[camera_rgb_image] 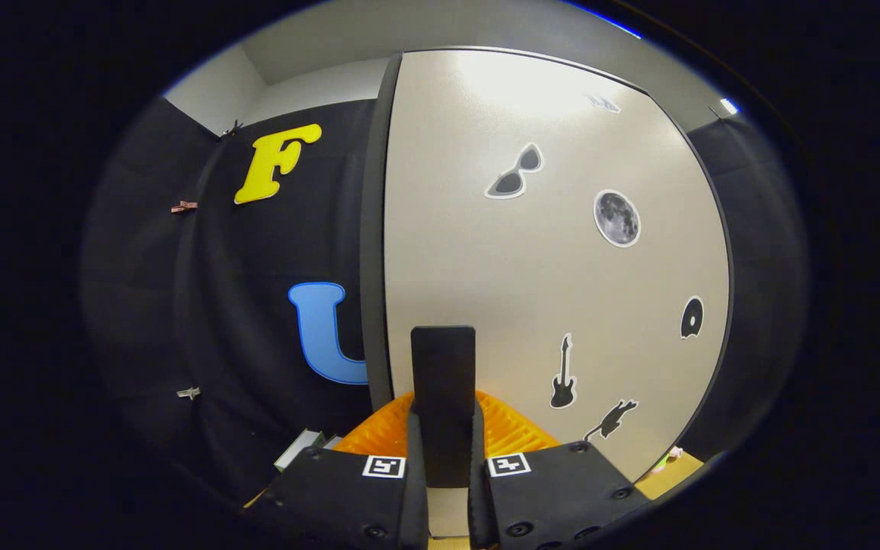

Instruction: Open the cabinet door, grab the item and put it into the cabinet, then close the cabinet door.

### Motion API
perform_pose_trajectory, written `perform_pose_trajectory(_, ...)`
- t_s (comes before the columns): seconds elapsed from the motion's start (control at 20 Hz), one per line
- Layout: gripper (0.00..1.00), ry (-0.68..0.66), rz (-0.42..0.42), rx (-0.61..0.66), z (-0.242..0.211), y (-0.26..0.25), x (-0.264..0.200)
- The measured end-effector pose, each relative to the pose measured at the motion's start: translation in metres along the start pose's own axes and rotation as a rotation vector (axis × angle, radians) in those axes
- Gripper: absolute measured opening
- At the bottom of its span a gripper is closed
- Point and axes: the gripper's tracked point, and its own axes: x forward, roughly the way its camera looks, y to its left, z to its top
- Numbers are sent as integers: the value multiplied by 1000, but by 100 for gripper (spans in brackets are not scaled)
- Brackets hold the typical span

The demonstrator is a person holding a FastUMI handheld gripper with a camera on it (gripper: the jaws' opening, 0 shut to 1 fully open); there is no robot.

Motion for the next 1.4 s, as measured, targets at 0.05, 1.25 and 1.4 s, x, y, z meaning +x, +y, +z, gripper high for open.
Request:
perform_pose_trajectory(0.05,24,3,18,-4,0,0,-5)
perform_pose_trajectory(1.25,23,22,107,60,27,-98,-175)
perform_pose_trajectory(1.4,18,21,79,52,29,-111,-178)
